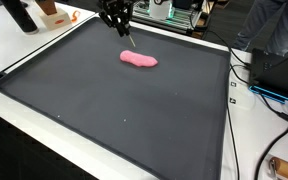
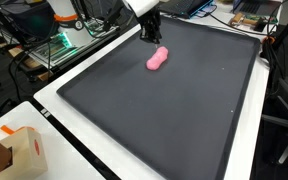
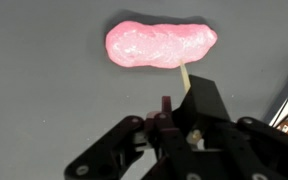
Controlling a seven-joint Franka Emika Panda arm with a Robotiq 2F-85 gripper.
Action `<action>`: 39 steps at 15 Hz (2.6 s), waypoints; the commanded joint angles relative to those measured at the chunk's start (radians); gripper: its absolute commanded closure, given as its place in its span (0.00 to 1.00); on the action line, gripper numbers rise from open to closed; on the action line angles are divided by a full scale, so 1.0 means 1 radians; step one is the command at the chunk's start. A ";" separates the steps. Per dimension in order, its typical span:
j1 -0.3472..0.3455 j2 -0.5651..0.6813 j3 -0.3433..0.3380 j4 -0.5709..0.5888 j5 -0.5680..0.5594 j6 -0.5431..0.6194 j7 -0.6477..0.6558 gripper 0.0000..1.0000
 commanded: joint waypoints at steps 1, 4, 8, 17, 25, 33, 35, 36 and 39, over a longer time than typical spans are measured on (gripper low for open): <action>0.035 -0.101 0.032 -0.076 -0.149 0.051 0.158 0.94; 0.061 -0.158 0.055 -0.100 -0.296 0.061 0.297 0.94; 0.085 -0.222 0.082 -0.117 -0.482 0.056 0.463 0.94; 0.133 -0.342 0.132 -0.147 -0.669 0.034 0.627 0.94; 0.146 -0.316 0.115 -0.123 -0.649 0.038 0.605 0.75; 0.118 -0.256 0.293 -0.042 -1.021 -0.051 0.893 0.94; 0.130 -0.210 0.339 0.002 -1.098 -0.105 0.979 0.94; 0.137 -0.183 0.357 0.026 -1.129 -0.137 1.013 0.94; 0.163 -0.079 0.401 0.110 -1.250 -0.240 1.139 0.94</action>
